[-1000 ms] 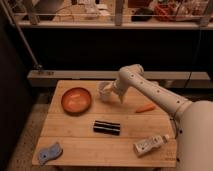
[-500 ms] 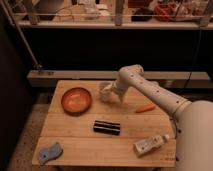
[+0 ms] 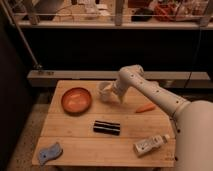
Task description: Pick up the ceramic cup
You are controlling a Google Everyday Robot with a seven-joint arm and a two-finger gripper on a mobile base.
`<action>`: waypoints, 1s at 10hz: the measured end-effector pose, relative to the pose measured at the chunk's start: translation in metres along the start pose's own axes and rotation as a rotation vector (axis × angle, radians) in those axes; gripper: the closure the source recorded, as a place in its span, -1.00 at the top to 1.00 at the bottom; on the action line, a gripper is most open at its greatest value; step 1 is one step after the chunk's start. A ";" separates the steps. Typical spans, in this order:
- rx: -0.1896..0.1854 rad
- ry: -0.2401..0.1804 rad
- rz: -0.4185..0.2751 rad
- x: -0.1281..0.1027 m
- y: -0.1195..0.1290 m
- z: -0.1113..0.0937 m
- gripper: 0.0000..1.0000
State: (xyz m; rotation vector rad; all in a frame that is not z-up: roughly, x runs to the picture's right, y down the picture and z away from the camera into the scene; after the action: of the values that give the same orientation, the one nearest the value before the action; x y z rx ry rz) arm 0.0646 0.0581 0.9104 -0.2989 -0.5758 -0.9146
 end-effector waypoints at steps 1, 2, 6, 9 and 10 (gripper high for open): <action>0.000 -0.002 0.001 0.000 0.000 0.000 0.48; 0.000 -0.005 0.002 0.000 0.000 0.001 0.32; -0.002 -0.013 0.006 -0.001 0.001 0.001 0.25; -0.001 -0.014 0.002 -0.003 0.001 0.000 -0.28; -0.001 -0.014 0.000 -0.004 0.000 -0.001 -0.49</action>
State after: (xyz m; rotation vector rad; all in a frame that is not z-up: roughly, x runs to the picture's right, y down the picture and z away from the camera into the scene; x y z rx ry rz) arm 0.0626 0.0602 0.9076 -0.3066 -0.5886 -0.9129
